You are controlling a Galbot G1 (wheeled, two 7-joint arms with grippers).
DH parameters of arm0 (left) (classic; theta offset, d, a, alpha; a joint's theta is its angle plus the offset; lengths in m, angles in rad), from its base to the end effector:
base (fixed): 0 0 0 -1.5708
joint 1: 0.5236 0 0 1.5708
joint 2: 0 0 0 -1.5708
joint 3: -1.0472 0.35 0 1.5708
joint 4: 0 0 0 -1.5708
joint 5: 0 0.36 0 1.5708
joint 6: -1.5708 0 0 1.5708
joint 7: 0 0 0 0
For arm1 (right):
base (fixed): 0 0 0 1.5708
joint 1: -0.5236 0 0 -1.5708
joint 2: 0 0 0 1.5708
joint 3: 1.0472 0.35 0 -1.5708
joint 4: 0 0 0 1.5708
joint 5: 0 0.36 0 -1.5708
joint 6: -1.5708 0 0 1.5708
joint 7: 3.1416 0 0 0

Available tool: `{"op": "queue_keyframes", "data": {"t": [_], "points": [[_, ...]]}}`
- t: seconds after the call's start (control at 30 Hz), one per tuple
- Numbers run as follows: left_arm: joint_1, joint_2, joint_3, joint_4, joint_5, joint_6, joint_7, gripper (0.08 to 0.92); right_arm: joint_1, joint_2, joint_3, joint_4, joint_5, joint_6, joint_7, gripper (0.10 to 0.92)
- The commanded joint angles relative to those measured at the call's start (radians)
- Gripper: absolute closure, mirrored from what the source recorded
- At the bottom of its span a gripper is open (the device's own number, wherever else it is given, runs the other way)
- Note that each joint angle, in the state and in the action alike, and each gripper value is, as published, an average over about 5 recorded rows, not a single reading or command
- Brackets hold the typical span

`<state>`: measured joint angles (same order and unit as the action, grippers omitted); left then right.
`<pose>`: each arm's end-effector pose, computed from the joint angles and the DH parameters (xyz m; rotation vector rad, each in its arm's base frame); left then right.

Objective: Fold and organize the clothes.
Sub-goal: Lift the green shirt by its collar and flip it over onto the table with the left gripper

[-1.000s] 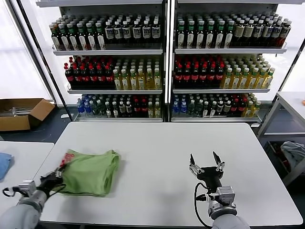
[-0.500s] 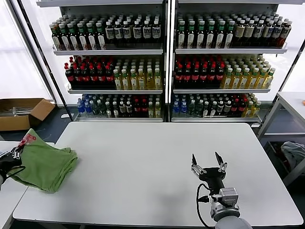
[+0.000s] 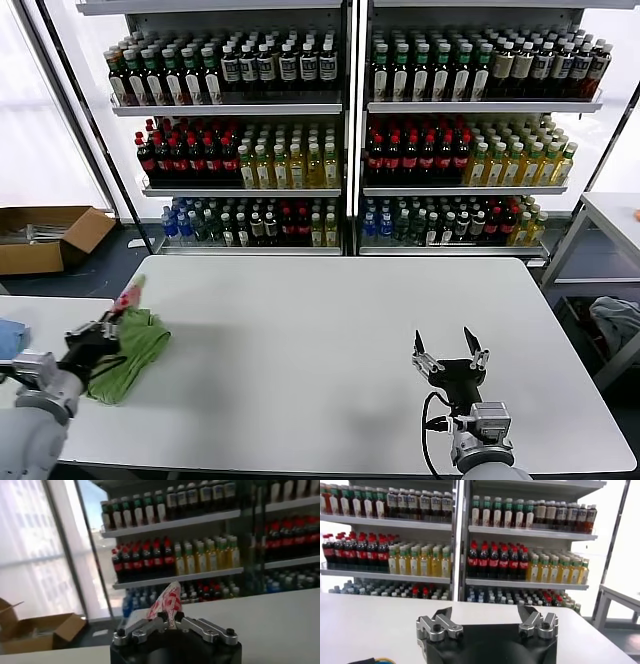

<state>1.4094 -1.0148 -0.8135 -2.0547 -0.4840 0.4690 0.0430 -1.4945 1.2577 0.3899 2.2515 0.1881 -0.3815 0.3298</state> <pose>0.2477 0.1737 -0.2082 -0.0396 -2.8609 -0.1909 0.1942 -0.0025 -0.2362 -0.0559 -2.9556 0.1406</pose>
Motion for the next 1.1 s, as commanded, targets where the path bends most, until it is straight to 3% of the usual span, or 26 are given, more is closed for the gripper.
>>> {"op": "queue_keyframes", "data": {"t": [0.03, 0.23, 0.63, 0.93, 1.1], "points": [[0.03, -0.263, 0.547, -0.278, 0.311, 0.058, -0.054, 0.884, -0.022, 0.018, 0.04, 0.002, -0.006, 0.001, 0.001, 0.203], [-0.01, -0.336, 0.691, -0.132, 0.43, 0.071, -0.06, 0.884, -0.038, 0.044, 0.024, -0.004, -0.035, 0.007, -0.003, 0.203], [-0.132, -0.317, 0.592, -0.003, 0.211, 0.011, -0.059, 0.875, -0.002, 0.035, -0.045, -0.012, -0.057, -0.024, -0.001, 0.203], [-0.114, -0.343, 0.609, -0.088, 0.035, -0.102, -0.067, 0.646, 0.085, 0.043, -0.099, -0.06, 0.062, -0.111, 0.043, 0.203], [-0.112, -0.307, 0.49, -0.093, 0.104, -0.051, -0.144, 0.498, 0.153, 0.038, -0.142, -0.065, 0.458, -0.164, 0.103, 0.203]]}}
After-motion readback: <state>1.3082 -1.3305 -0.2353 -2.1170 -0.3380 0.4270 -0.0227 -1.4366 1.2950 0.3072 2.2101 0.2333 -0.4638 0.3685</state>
